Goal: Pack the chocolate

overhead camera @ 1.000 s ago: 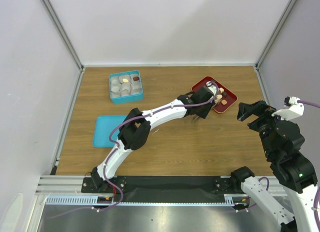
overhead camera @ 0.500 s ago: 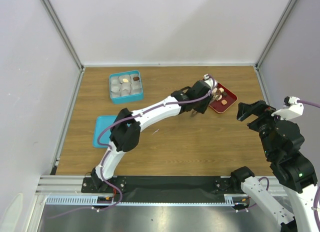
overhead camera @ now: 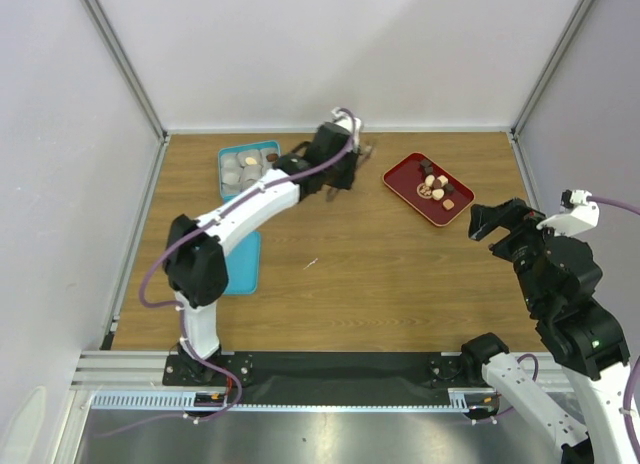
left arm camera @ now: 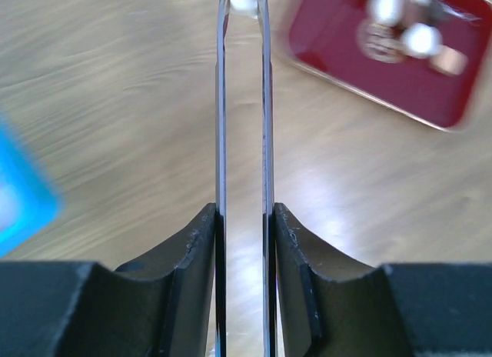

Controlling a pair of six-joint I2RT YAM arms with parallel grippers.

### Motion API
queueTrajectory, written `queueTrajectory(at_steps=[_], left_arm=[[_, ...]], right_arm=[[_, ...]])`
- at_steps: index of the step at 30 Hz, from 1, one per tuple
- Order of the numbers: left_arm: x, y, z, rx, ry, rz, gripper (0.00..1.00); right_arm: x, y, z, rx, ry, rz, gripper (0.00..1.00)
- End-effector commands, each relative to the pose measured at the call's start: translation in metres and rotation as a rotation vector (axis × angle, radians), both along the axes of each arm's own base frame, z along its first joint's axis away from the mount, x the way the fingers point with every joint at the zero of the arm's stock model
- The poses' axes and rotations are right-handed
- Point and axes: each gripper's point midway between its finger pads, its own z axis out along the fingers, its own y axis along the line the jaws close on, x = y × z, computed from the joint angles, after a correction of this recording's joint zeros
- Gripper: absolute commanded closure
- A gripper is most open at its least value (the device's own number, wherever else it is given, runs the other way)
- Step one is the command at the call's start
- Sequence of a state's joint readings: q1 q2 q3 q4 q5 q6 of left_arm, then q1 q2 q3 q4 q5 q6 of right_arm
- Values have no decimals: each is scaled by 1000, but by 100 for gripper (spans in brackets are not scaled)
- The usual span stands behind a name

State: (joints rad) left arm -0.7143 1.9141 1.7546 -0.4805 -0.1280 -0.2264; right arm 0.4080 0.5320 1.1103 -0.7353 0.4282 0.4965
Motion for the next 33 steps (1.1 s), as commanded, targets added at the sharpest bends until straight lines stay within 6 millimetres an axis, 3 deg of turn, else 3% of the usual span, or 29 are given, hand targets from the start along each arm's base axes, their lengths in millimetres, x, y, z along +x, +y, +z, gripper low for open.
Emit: queueTrajectory(at_steps=[1,9,14,24,33], left_arm=[[19,59,45,-34,-100,112,62],[50,194,41,2,-82,388,63],[56,256,35,5,-68,512,62],[61,299,2,55,-1,606,63],[57,316,-18,112,38,657,63]], right_arm=[[6,4,7,12,-24,8,1],[11,9,3,16,-23,21,1],[14,11,0,13,-17,29,0],[19,13,-5,4,-10,30,1],[21,13,-8,-1,-7,24,1]])
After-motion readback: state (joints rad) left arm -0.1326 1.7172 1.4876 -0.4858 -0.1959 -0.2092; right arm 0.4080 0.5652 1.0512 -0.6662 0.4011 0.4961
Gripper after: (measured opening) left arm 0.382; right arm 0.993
